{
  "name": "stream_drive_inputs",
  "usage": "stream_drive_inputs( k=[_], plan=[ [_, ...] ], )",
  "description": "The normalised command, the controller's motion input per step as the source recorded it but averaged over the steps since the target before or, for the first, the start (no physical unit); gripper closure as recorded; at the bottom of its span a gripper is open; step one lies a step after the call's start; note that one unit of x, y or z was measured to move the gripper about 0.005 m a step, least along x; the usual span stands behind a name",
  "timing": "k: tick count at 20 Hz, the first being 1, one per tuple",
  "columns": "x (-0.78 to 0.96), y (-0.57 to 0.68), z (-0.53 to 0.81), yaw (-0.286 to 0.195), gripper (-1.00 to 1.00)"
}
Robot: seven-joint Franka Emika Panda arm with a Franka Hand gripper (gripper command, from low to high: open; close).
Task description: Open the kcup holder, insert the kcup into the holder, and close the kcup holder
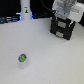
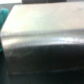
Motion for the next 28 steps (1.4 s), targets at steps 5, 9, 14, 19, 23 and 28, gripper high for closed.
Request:
stream_drive_inputs(
  k=[5, 9, 14, 19, 23, 28],
  plan=[
    [0.02, -0.02, 0.0, -0.007, 1.0],
    [0.08, -0.03, 0.0, -0.01, 1.0],
    [0.51, -0.15, 0.13, -0.008, 1.0],
    [0.87, -0.23, 0.22, -0.041, 1.0],
    [0.97, -0.26, 0.2, -0.043, 1.0],
    [0.97, -0.29, 0.1, -0.049, 1.0]
  ],
)
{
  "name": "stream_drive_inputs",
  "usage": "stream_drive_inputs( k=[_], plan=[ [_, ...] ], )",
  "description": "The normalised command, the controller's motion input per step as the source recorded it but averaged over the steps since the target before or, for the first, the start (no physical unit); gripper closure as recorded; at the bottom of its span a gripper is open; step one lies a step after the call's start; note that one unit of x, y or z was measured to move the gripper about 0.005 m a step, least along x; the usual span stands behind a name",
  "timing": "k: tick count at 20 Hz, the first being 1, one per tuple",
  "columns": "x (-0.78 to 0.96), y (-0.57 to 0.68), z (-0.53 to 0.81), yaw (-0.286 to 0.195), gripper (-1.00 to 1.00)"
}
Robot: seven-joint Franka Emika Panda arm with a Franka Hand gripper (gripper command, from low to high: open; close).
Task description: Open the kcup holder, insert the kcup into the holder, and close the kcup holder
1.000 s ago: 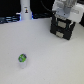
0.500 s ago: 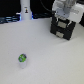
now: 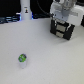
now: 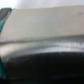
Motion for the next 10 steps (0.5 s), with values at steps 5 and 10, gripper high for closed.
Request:
stream_drive_inputs(
  k=[5, 10],
  plan=[
    [0.98, -0.28, 0.14, -0.05, 1.0],
    [0.96, -0.28, 0.18, -0.062, 1.0]
  ],
)
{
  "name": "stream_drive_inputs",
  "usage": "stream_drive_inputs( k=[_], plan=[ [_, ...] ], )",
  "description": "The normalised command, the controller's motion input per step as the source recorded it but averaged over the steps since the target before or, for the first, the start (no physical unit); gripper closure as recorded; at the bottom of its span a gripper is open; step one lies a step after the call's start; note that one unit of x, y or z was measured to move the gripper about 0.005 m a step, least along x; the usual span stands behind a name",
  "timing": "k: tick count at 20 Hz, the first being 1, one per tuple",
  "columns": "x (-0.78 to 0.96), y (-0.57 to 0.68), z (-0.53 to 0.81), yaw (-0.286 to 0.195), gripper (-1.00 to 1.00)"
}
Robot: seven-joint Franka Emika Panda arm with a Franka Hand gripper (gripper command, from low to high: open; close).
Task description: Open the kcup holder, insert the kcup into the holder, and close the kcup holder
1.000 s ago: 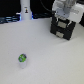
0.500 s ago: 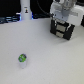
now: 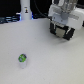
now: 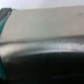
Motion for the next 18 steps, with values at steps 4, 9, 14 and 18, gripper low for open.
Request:
stream_drive_inputs(
  k=[4, 9, 14, 18],
  plan=[
    [0.95, -0.31, 0.18, -0.068, 1.0],
    [0.92, -0.34, 0.2, -0.067, 1.0],
    [0.91, -0.38, 0.2, -0.067, 1.0],
    [0.89, -0.4, 0.2, -0.069, 1.0]
  ],
)
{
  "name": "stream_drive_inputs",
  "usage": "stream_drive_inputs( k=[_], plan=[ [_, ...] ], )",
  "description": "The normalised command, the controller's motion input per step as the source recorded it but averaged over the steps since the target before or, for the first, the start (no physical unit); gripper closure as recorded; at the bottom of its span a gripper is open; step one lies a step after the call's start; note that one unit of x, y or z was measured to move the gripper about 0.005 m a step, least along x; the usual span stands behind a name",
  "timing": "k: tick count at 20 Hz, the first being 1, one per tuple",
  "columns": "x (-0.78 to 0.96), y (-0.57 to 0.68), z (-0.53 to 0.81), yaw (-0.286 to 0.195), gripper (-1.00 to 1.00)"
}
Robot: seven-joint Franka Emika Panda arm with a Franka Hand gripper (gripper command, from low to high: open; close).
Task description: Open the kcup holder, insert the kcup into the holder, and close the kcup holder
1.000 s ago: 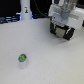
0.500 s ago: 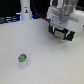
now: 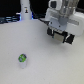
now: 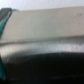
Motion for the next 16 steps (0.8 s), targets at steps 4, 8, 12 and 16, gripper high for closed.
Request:
stream_drive_inputs(
  k=[4, 8, 12, 16],
  plan=[
    [0.88, -0.4, 0.2, -0.071, 1.0],
    [0.87, -0.4, 0.21, -0.075, 1.0],
    [0.86, -0.39, 0.21, -0.078, 1.0],
    [0.76, -0.32, 0.18, -0.082, -1.0]
  ],
)
